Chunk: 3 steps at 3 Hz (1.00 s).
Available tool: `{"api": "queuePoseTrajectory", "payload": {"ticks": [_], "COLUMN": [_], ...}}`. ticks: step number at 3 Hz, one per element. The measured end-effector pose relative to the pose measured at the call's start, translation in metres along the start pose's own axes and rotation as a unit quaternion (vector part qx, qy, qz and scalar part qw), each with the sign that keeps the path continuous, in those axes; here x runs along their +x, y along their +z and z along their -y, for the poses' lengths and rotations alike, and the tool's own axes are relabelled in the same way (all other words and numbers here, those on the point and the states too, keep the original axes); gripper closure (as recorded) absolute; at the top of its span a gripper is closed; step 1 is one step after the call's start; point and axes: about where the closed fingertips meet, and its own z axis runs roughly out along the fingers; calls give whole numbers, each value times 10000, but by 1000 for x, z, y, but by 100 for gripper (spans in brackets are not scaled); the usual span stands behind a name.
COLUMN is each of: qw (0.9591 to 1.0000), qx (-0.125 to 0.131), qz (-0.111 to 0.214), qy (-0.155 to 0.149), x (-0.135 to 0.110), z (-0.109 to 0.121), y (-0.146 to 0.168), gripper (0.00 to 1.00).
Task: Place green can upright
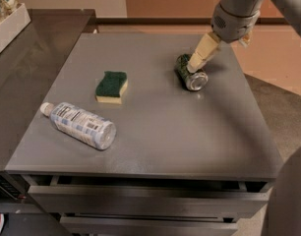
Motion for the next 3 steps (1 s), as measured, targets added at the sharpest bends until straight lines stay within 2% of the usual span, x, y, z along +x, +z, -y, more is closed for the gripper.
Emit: {"api": "queuePoseTrajectory", "payload": {"ticks": [1, 2, 3], "qw": [9980, 9945, 9922], "qx": [-16, 1, 3], "qz": [-125, -245, -320], "qy": [624, 1019, 1202], "x": [-16, -31, -46], "z": [1, 3, 3], "y": [25, 44, 58], "gripper": [0, 0, 0]}}
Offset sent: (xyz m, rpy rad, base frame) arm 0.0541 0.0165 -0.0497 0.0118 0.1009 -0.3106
